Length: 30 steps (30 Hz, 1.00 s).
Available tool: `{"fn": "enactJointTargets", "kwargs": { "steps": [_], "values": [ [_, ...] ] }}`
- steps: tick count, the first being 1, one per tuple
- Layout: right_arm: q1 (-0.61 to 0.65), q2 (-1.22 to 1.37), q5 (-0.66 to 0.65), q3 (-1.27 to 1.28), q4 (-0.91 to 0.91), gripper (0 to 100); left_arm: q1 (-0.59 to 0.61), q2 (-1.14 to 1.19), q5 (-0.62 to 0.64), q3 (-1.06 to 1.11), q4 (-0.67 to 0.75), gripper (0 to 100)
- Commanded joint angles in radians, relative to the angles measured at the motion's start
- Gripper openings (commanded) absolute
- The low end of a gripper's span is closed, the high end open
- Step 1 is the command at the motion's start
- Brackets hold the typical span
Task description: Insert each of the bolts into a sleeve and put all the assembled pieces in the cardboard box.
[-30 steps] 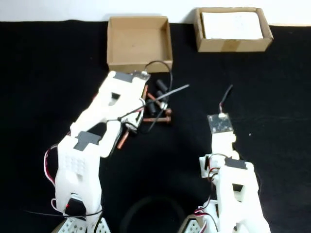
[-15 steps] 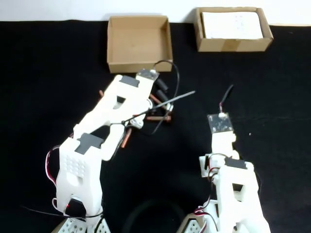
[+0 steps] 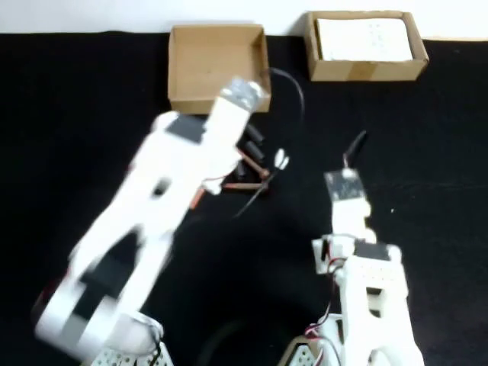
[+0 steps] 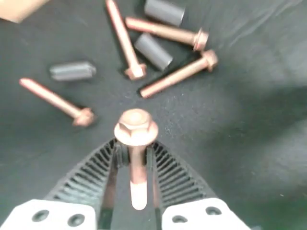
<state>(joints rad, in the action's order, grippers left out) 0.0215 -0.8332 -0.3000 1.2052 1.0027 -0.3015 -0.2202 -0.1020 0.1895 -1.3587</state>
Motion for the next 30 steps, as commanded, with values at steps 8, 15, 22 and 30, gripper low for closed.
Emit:
{"fn": "enactJointTargets", "kwargs": {
  "steps": [8,15,22,30],
  "values": [
    [0.202,-0.576,0.006,-0.420,0.453,0.6,-0.005,-0.889,-0.005,0.286,0.083,1],
    [0.407,-0.734,0.133,-0.346,0.412,0.6,-0.004,-1.073,-0.003,0.429,0.341,1],
    [0.593,-0.734,0.578,-0.021,-0.127,0.6,-0.008,-1.073,0.000,0.430,0.476,1],
    [0.613,-0.734,0.539,0.335,-0.664,0.6,-0.039,-0.987,0.002,0.325,0.557,1]
  ]
}}
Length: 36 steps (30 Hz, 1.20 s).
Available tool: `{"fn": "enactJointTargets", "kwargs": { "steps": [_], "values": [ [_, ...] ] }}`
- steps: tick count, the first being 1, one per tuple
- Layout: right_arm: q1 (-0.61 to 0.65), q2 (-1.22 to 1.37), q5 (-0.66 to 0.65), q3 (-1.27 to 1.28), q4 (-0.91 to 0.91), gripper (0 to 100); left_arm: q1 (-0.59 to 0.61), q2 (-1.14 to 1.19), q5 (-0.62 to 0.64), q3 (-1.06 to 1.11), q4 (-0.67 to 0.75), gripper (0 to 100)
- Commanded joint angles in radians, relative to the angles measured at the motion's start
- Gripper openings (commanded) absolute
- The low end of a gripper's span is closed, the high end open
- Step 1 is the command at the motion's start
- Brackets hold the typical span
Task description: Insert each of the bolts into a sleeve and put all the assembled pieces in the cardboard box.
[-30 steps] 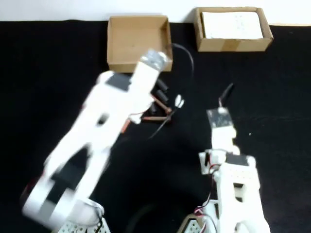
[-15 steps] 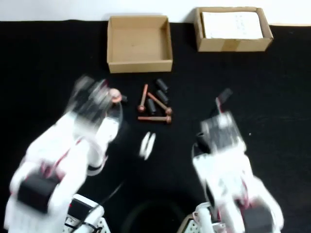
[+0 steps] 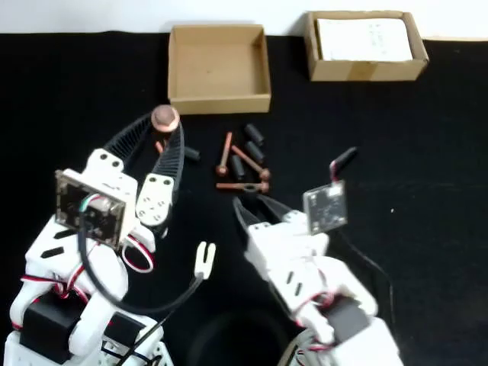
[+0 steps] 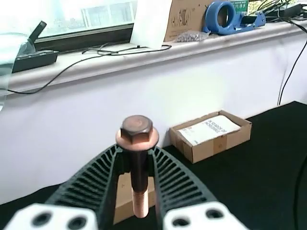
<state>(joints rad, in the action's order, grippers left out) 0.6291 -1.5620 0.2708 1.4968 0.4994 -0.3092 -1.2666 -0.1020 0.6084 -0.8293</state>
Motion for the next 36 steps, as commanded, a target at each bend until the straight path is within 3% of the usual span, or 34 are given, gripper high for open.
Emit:
{"fn": "enactJointTargets", "kwargs": {
  "steps": [1,7,10,18,26,36],
  "values": [
    [0.007,-0.005,-0.078,0.051,-0.186,0.6,-0.041,0.097,0.002,-0.139,0.028,1],
    [0.008,-0.010,-0.348,0.053,-0.317,0.6,-0.193,0.348,0.146,-0.375,-0.008,1],
    [0.008,-0.012,-0.404,0.070,-0.386,0.6,-0.211,0.392,0.160,-0.430,-0.061,1],
    [0.005,-0.005,-0.399,0.326,-0.671,0.6,-0.255,0.398,0.210,-0.417,-0.110,1],
    [-0.007,-0.008,-0.287,0.311,-0.671,0.6,-0.252,0.392,0.245,-0.262,-0.075,1],
    [-0.045,-0.010,-0.279,0.311,-0.671,0.6,-0.252,0.398,0.244,-0.234,-0.069,1]
  ]
}}
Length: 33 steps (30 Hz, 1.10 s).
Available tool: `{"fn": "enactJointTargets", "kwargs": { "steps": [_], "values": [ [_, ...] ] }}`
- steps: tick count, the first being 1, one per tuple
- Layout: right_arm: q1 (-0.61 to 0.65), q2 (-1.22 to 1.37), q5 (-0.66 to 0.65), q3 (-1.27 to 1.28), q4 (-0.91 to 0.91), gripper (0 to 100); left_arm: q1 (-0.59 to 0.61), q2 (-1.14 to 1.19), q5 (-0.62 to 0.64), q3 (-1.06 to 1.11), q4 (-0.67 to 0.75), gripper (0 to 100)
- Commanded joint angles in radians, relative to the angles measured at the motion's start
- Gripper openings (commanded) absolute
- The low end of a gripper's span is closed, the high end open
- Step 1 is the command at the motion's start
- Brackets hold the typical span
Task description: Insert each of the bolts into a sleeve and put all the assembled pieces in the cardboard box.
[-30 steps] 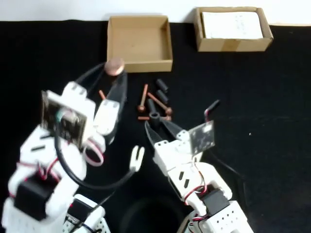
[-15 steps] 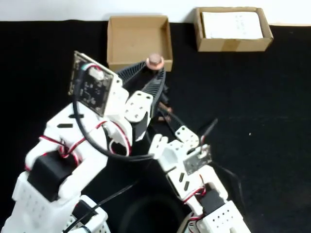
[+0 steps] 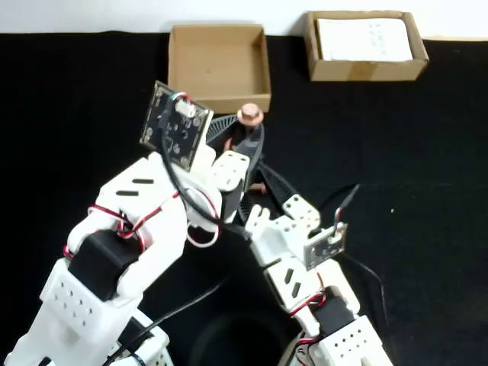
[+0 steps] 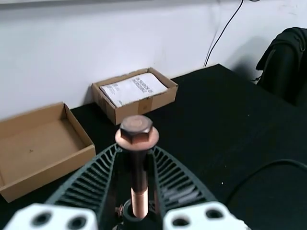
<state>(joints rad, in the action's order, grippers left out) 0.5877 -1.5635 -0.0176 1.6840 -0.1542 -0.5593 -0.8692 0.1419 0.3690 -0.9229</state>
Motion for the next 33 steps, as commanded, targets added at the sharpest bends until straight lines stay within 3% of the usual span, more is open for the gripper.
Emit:
{"fn": "enactJointTargets", "kwargs": {
  "steps": [1,7,19,33],
  "values": [
    [-0.004,-0.008,0.009,0.124,-0.018,0.6,-0.002,0.001,0.000,0.018,0.037,1],
    [-0.004,-0.010,0.011,0.124,-0.022,0.6,-0.001,0.002,-0.002,0.099,0.158,1],
    [-0.004,-0.010,0.011,0.124,-0.024,0.6,0.048,0.004,-0.049,0.127,0.155,1],
    [-0.004,-0.010,0.011,0.124,-0.024,0.6,-0.016,0.002,-0.049,0.166,0.153,1]
  ]
}}
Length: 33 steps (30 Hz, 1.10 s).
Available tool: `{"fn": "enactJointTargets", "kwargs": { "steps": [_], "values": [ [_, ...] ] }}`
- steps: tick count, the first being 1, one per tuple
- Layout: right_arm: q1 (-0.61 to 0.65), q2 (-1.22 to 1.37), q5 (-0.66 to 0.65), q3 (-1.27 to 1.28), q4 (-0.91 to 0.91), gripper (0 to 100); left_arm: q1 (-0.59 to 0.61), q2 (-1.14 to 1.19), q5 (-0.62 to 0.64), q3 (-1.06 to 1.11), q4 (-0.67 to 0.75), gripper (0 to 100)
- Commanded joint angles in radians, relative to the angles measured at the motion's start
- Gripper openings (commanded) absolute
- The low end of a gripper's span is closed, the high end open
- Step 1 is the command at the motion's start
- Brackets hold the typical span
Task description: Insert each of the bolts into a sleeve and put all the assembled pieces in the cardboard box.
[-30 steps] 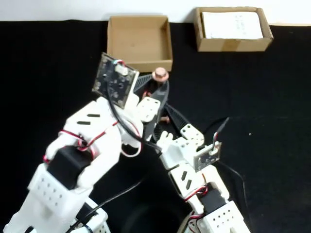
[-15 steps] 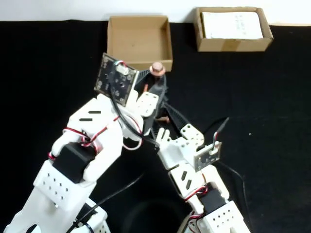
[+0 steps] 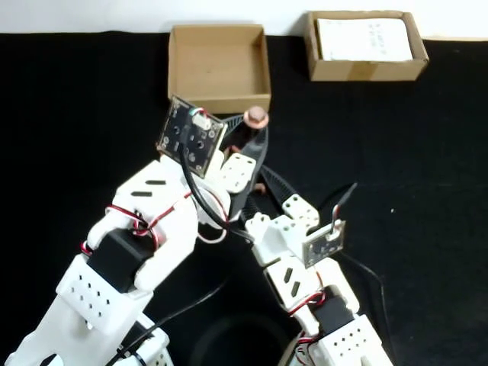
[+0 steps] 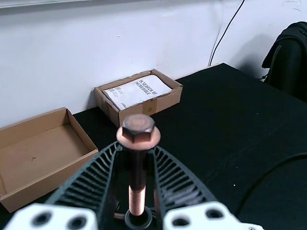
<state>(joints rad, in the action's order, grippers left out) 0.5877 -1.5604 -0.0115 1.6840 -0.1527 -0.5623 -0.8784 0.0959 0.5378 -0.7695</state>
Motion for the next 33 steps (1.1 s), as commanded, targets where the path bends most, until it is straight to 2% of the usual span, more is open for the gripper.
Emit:
{"fn": "enactJointTargets", "kwargs": {
  "steps": [1,15,27,33],
  "values": [
    [-0.004,-0.013,0.005,0.124,-0.025,0.6,-0.013,0.012,-0.003,-0.002,0.000,1],
    [-0.008,-0.013,0.005,0.124,-0.025,0.6,-0.012,0.007,-0.003,0.001,-0.112,1],
    [-0.008,-0.013,0.005,0.124,-0.025,0.6,-0.005,0.012,-0.003,-0.085,-0.123,1],
    [-0.008,-0.013,0.005,0.124,-0.025,0.6,-0.005,0.013,-0.008,-0.084,-0.190,1]
  ]
}}
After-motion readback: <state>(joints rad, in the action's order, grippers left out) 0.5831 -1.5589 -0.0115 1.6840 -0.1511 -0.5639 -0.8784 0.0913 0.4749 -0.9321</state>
